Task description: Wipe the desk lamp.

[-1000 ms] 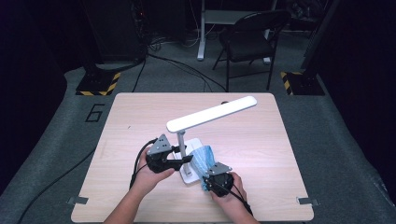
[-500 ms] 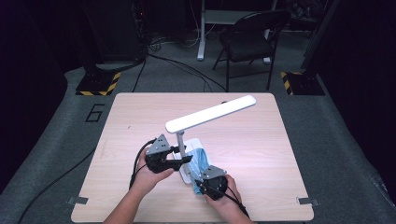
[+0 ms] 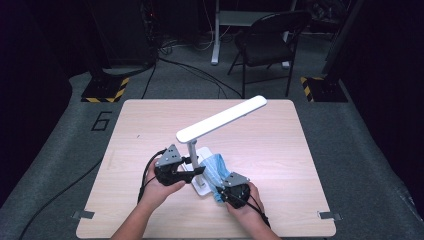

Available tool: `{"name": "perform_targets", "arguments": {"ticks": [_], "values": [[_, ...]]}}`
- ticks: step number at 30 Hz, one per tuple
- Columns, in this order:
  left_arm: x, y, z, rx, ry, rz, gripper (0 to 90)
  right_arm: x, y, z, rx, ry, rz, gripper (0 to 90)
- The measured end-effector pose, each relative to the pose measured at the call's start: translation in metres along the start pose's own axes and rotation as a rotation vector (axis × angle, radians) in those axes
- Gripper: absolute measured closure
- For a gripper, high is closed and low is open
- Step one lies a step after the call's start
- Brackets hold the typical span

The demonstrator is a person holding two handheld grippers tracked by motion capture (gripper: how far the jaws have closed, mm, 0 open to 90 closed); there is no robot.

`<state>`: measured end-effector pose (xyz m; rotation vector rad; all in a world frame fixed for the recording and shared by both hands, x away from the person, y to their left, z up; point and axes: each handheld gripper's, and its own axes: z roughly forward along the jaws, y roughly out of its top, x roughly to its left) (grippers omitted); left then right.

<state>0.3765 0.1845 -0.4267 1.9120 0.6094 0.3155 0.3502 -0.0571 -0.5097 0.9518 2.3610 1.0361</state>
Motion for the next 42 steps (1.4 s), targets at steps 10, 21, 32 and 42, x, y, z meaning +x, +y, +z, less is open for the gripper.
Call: {"name": "perform_targets", "arguments": {"ticks": [10,21,32,42], "values": [[0.001,0.000,0.001,0.000,-0.009,0.003,51.1,-0.029,-0.002,-0.001,0.018,-0.074,0.070,69.4],[-0.001,0.000,0.002,-0.005,0.000,-0.011,51.0,-0.025,-0.005,0.002,-0.005,-0.085,0.068,69.3],[-0.001,0.000,0.003,-0.003,0.003,-0.009,51.0,0.006,0.002,0.003,-0.005,0.022,0.069,69.4],[0.000,-0.001,0.002,-0.009,-0.002,-0.008,51.0,0.014,0.006,0.004,-0.006,0.108,0.045,69.1]]}}
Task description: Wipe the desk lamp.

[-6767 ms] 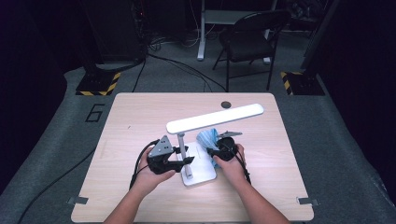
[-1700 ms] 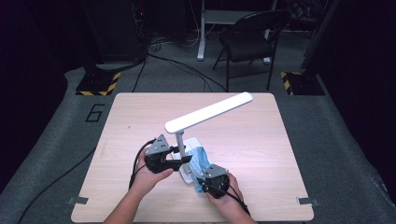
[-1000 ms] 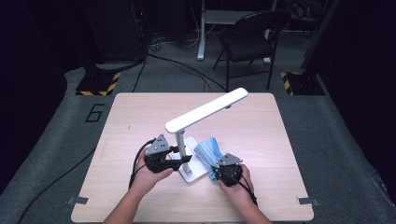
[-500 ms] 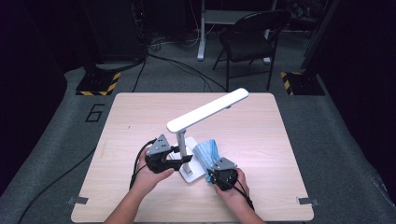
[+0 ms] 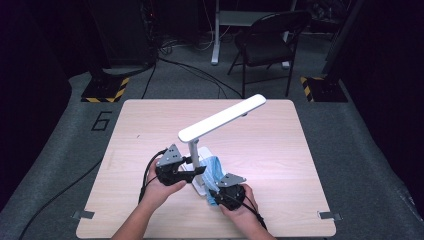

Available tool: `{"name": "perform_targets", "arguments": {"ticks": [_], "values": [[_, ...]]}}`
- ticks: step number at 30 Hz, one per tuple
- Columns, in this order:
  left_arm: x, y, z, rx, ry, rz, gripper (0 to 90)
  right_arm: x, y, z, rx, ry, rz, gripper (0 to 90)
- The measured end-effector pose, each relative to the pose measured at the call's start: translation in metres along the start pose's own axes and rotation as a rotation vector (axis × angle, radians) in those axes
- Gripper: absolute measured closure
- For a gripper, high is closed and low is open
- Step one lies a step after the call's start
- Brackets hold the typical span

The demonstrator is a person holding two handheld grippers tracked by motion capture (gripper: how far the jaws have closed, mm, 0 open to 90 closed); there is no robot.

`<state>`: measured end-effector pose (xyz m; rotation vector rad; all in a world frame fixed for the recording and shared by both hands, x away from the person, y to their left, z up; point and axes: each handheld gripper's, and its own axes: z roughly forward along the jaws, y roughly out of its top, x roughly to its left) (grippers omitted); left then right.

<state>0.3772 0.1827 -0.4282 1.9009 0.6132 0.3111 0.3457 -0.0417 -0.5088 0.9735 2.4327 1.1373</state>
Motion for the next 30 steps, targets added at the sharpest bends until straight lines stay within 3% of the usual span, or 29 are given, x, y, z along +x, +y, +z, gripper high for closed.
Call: {"name": "perform_targets", "arguments": {"ticks": [3,6,11,17,22,26,30], "values": [[0.000,0.000,0.000,0.002,-0.002,-0.004,51.0,0.000,0.000,-0.001,0.006,-0.002,0.003,69.5],[-0.001,0.000,0.000,0.004,0.000,-0.004,51.1,-0.004,0.000,-0.001,0.003,-0.027,-0.030,69.6],[-0.001,-0.001,-0.001,0.000,0.007,0.007,51.2,-0.013,-0.001,-0.002,0.004,-0.042,-0.025,69.6],[-0.001,-0.001,0.000,0.000,0.001,0.007,51.3,-0.028,-0.001,-0.004,0.017,-0.073,0.002,69.3],[0.000,-0.001,-0.001,0.003,-0.007,0.007,51.3,-0.045,-0.003,-0.008,-0.006,-0.092,0.050,67.1],[0.001,-0.001,0.000,-0.001,-0.005,0.010,51.2,-0.054,-0.007,-0.009,-0.038,-0.049,0.101,59.9],[0.001,0.000,0.000,-0.001,-0.006,0.005,51.1,-0.054,-0.009,-0.010,-0.070,-0.026,0.117,51.4]]}}
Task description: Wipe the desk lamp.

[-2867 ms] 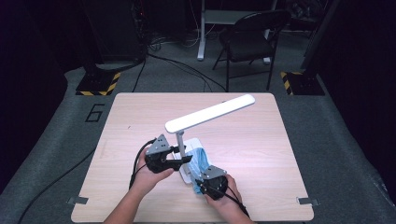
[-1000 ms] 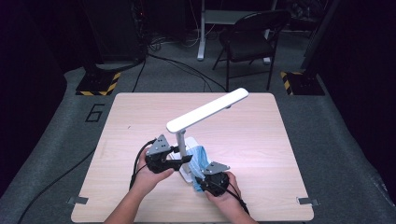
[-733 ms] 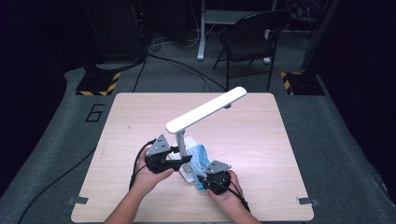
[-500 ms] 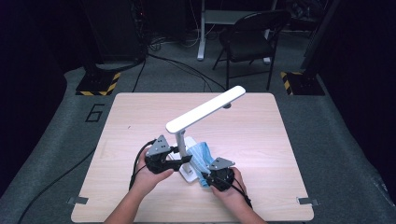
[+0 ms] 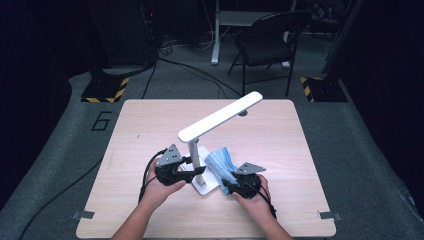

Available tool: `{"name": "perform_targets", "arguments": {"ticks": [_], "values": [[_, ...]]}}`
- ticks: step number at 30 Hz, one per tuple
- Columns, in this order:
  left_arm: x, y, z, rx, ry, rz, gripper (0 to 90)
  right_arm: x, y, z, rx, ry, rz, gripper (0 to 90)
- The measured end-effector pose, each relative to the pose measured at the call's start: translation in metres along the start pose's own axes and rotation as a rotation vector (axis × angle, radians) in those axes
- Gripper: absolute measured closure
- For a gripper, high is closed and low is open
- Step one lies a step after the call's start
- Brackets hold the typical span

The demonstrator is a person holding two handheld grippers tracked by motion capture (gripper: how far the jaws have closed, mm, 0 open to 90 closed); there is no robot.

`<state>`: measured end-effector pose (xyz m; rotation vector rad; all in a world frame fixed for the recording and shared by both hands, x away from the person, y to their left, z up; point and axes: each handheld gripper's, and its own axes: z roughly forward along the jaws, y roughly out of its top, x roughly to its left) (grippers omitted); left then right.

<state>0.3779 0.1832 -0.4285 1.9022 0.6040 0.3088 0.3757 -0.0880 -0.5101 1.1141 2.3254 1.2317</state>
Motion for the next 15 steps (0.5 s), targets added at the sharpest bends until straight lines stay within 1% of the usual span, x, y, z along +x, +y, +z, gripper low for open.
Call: {"name": "perform_targets", "arguments": {"ticks": [2,3,5,6,7,8,9,10,11,12,13,14,15], "values": [[0.0000,0.0000,0.0001,0.000,0.000,-0.001,51.1,0.0015,0.0003,-0.0004,-0.031,-0.007,-0.002,48.0],[0.0004,0.0001,0.0000,-0.001,0.002,0.005,51.1,0.0019,0.0005,0.0000,-0.040,-0.010,-0.010,45.8],[0.0010,-0.0001,0.0001,-0.003,-0.004,0.009,51.0,0.0032,0.0003,0.0017,-0.047,-0.012,-0.010,43.8],[0.0005,-0.0001,0.0005,-0.004,-0.010,0.013,51.0,0.0029,0.0004,0.0023,-0.047,-0.008,-0.020,43.3],[-0.0005,-0.0001,0.0010,-0.003,-0.019,0.009,51.0,0.0035,0.0003,0.0032,-0.052,-0.012,-0.018,42.9],[-0.0023,-0.0003,0.0021,-0.008,-0.024,-0.002,51.0,0.0039,0.0003,0.0033,-0.044,-0.018,-0.019,42.1],[-0.0023,0.0002,0.0025,-0.004,-0.032,0.011,51.0,0.0041,0.0000,0.0037,-0.038,-0.021,-0.016,41.4],[-0.0035,0.0003,0.0031,-0.004,-0.032,0.012,51.0,0.0040,-0.0006,0.0041,-0.031,-0.024,-0.008,40.9],[-0.0038,0.0004,0.0035,-0.005,-0.032,0.011,51.0,0.0028,-0.0009,0.0055,-0.028,-0.031,-0.014,40.4],[-0.0036,0.0005,0.0038,-0.005,-0.035,0.012,51.0,0.0026,-0.0014,0.0060,-0.021,-0.038,-0.009,40.3],[-0.0031,0.0005,0.0039,-0.006,-0.038,0.013,50.9,0.0008,-0.0022,0.0069,-0.026,-0.049,-0.025,40.5],[-0.0024,0.0005,0.0038,-0.006,-0.045,0.013,50.9,0.0001,-0.0033,0.0079,-0.027,-0.048,-0.027,40.8],[-0.0017,0.0004,0.0041,-0.009,-0.047,0.016,50.9,0.0008,-0.0047,0.0085,-0.020,-0.047,-0.014,41.6]]}}
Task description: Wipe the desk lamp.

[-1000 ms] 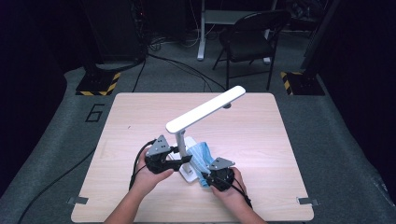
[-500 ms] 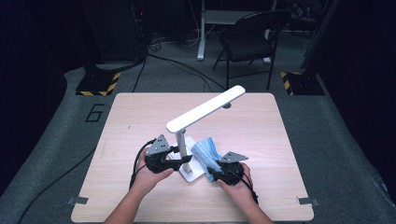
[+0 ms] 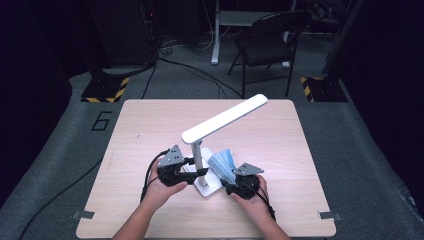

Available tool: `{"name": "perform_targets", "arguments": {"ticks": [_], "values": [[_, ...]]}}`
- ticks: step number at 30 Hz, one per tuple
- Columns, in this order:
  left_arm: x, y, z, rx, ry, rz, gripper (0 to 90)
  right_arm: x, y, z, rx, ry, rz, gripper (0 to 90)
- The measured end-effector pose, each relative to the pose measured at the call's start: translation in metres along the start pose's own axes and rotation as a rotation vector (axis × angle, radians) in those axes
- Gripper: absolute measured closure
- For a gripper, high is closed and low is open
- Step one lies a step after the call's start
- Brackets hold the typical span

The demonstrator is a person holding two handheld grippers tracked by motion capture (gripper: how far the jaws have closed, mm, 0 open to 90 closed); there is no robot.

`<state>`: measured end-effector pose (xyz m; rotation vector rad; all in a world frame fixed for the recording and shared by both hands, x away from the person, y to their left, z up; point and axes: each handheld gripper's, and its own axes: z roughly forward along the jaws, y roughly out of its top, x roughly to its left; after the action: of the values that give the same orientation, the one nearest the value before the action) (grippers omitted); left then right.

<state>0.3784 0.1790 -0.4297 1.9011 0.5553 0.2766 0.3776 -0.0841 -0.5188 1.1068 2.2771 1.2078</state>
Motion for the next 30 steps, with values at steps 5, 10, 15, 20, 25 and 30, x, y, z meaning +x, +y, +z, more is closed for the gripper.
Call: {"name": "perform_targets", "arguments": {"ticks": [5,10,15,20,25,30], "values": [[0.003,0.000,0.002,-0.008,-0.024,-0.006,50.6,-0.005,-0.001,-0.001,-0.009,0.007,0.004,55.8],[0.003,0.001,0.004,-0.009,-0.018,-0.010,50.6,-0.007,0.001,-0.004,-0.003,0.008,0.027,64.5],[0.005,0.002,0.005,-0.019,-0.016,-0.012,50.6,0.004,0.002,-0.006,0.011,-0.010,-0.031,65.7],[0.007,0.001,0.007,-0.026,-0.015,-0.013,50.5,0.011,0.003,-0.006,0.018,0.031,-0.041,65.8],[0.009,0.002,0.008,-0.016,-0.001,-0.022,50.4,0.020,0.002,-0.006,0.018,0.100,-0.020,66.1],[0.009,0.002,0.010,-0.016,-0.002,-0.025,50.5,0.029,0.002,-0.006,0.024,0.096,-0.082,65.9]]}}
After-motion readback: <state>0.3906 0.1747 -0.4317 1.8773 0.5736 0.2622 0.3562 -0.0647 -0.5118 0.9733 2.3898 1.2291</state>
